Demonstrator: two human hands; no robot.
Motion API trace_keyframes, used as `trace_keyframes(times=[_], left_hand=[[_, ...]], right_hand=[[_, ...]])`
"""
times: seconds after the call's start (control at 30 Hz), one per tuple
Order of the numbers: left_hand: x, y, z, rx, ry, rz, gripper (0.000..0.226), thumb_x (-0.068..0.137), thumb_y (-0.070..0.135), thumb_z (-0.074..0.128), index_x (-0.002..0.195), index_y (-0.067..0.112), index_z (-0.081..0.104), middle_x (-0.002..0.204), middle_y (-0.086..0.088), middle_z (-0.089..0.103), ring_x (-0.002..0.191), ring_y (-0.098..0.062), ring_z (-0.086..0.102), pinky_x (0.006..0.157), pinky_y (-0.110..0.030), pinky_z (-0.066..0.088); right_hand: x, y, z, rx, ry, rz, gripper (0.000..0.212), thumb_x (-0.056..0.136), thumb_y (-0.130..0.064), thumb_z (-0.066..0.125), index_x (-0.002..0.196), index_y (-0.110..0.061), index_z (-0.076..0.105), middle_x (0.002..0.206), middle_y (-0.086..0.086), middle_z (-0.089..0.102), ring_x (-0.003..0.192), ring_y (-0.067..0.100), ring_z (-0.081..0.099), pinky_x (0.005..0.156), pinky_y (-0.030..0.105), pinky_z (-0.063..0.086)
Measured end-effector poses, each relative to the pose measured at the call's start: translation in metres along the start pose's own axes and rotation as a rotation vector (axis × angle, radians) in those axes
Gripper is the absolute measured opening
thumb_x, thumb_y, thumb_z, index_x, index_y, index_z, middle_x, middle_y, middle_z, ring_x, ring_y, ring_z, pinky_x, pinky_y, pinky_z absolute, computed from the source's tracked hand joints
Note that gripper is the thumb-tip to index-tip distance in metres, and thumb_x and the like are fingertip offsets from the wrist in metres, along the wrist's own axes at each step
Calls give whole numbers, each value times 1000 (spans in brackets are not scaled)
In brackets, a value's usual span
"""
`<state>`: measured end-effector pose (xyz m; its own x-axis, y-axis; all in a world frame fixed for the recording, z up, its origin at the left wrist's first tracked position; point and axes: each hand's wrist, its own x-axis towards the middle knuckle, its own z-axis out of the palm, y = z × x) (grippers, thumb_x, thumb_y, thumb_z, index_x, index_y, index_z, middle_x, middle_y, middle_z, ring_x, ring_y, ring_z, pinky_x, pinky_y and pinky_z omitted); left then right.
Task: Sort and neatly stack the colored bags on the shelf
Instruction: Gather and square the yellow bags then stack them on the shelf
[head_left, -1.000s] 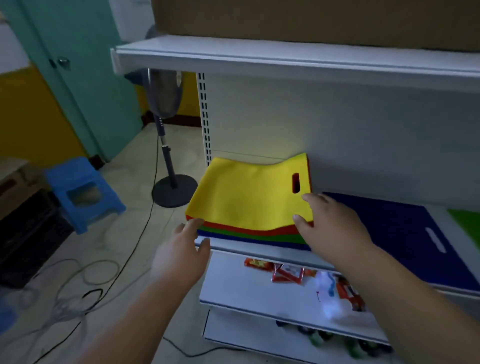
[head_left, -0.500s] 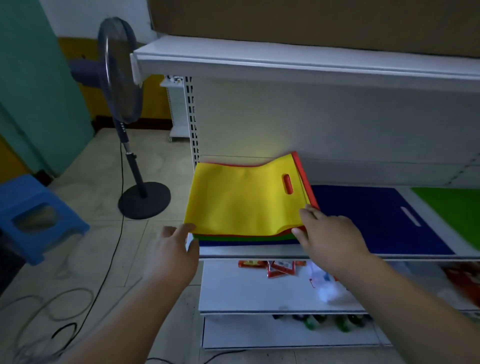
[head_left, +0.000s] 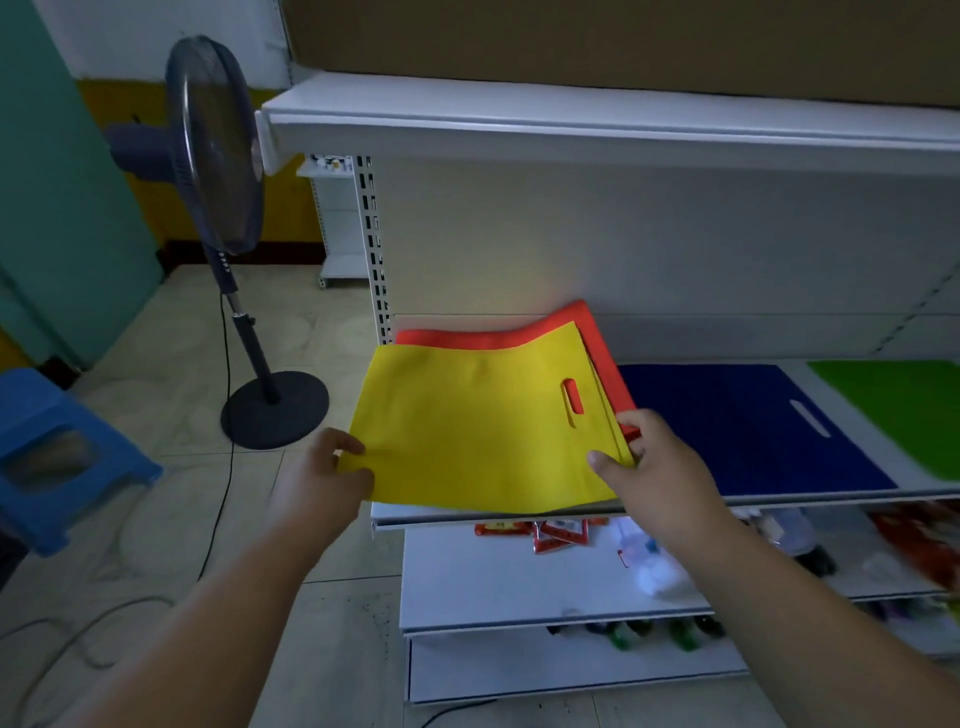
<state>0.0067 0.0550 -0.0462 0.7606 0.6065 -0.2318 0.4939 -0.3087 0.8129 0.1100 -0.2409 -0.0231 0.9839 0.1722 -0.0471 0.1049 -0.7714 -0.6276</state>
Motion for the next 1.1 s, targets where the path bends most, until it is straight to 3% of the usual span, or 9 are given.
trace_keyframes(times=[0.1,0.17,0.33,0.5,0.73,0.87,0.93,1.0,1.1], left_hand=[[-3,-5,-2,-16,-52,4,30,87,4,55,93,34,58,90,-13,55,62,-26,51,57,-36,43],[-11,-5,-1,57,-32,58,31,89,5,52,91,36,57,87,-8,55,62,-28,52,57,-37,44],[-48,0,26,144,130,227,29,95,18,49,105,46,52,69,-6,59,57,-27,58,54,-44,53],[-88,51,84,-23,126,365,31,100,21,49,115,48,54,68,-3,60,53,-22,55,46,-34,43],[-137,151,244,-78,-55,531,35,98,21,53,125,41,59,58,3,53,44,-9,45,47,-30,41],[-180,211,354,-118,-213,589,35,99,24,52,129,41,56,79,9,63,59,-22,57,54,-35,50],[-199,239,404,-107,-263,626,35,99,24,52,131,38,56,87,22,57,68,-9,57,57,-28,48],[-214,264,449,-87,-290,656,35,99,23,52,132,35,56,87,25,52,70,-1,53,60,-24,45],[-229,299,513,-70,-353,690,33,100,23,51,130,38,55,78,19,54,56,-7,51,52,-25,44]], right_hand=[[3,-6,4,150,-94,-36,51,93,-26,64,136,-39,41,145,-1,45,106,8,54,76,26,44],[-3,-3,2,83,-74,-104,44,96,-26,59,135,-40,46,141,-4,51,106,8,56,78,25,45],[-30,25,-24,-7,258,-276,38,97,-32,54,135,-30,56,109,-3,72,83,9,62,70,23,45],[-49,76,-77,-17,496,-212,41,98,-42,49,135,-27,56,115,-2,71,101,19,66,76,22,41],[-81,224,-207,78,602,-65,49,96,-40,50,142,-24,49,136,5,58,122,24,55,100,42,48],[-104,315,-290,52,662,53,53,93,-43,49,143,-25,47,127,4,64,112,22,60,89,35,50],[-112,357,-325,48,705,101,53,93,-42,51,142,-22,50,109,2,70,95,18,63,77,25,47],[-115,397,-353,42,736,144,48,95,-34,57,141,-22,51,124,3,66,106,13,60,84,22,42],[-109,453,-387,34,784,197,46,95,-31,59,139,-21,53,131,3,62,109,4,53,87,21,39]])
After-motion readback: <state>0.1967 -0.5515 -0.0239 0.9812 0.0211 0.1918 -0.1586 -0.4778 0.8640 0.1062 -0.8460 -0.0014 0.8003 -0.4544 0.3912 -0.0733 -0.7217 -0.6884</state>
